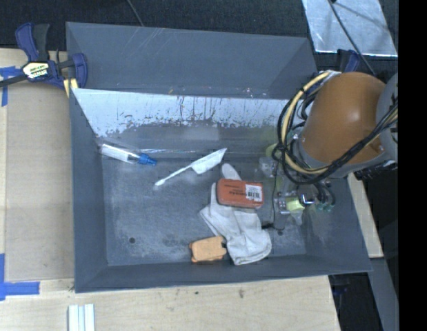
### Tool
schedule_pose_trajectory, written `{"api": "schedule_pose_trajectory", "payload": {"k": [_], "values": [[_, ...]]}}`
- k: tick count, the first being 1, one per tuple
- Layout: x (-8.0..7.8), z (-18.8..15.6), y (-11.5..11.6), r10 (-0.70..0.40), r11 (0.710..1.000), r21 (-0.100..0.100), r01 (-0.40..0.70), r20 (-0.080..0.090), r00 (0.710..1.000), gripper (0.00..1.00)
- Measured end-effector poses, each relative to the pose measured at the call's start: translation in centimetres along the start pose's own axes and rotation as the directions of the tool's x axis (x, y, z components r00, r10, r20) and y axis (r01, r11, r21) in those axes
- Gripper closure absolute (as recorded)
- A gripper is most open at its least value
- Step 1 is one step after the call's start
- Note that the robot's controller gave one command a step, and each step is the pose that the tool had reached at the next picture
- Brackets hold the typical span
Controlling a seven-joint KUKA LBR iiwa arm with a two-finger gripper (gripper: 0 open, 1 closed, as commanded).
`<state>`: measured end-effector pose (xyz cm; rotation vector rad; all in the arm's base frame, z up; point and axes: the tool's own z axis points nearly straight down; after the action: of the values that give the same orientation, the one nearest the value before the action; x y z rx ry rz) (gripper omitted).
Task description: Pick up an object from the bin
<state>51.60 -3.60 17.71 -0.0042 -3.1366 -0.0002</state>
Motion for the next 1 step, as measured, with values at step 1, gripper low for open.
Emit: {"api": "schedule_pose_trajectory", "payload": {"k": [1], "values": [[-0.15,-0.46,0.01,-0.001,1.000,0.001,0.001,0.008,1.000,0.00]]}}
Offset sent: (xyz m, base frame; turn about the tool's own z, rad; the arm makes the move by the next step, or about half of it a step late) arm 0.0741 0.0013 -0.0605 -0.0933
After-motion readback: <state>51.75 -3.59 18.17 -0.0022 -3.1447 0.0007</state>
